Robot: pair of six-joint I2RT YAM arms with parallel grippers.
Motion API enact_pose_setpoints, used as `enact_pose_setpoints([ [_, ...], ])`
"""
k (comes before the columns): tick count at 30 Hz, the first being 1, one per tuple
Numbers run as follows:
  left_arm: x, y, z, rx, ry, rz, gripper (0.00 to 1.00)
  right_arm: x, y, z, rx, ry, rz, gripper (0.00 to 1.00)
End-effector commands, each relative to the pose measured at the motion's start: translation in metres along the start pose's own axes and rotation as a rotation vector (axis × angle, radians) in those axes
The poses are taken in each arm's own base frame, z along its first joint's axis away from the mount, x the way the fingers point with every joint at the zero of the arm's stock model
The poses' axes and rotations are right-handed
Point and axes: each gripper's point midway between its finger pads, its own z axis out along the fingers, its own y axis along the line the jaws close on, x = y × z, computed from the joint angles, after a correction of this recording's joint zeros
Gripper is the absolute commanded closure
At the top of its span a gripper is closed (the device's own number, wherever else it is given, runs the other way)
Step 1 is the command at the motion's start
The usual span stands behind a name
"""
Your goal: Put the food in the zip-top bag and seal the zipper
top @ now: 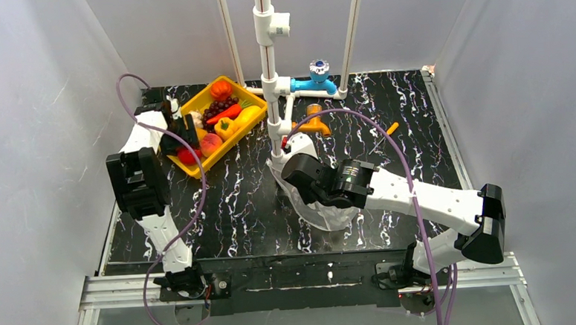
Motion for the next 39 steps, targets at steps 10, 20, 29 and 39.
enact_pose_setpoints([
  [10,0.051,-0.070,-0.170,0.353,-0.185,-0.177,0.83,-0.024,0.003,-0.015,-0.101,-0.061,0.119,0.99],
  [20,0.156,-0.202,-0.278,1.048,-0.202,-0.133,0.78,-0.030,0.008,-0.032,-0.245,-0.095,0.232,0.99],
  [29,0.201,-0.249,-0.352,1.312,-0.252,-0.048,0.75,-0.022,0.012,-0.033,-0.283,-0.083,0.272,0.99],
  [39,0.229,-0.292,-0.312,1.259,-0.139,0.036,0.78,-0.029,0.007,-0.042,-0.290,-0.104,0.316,0.99],
])
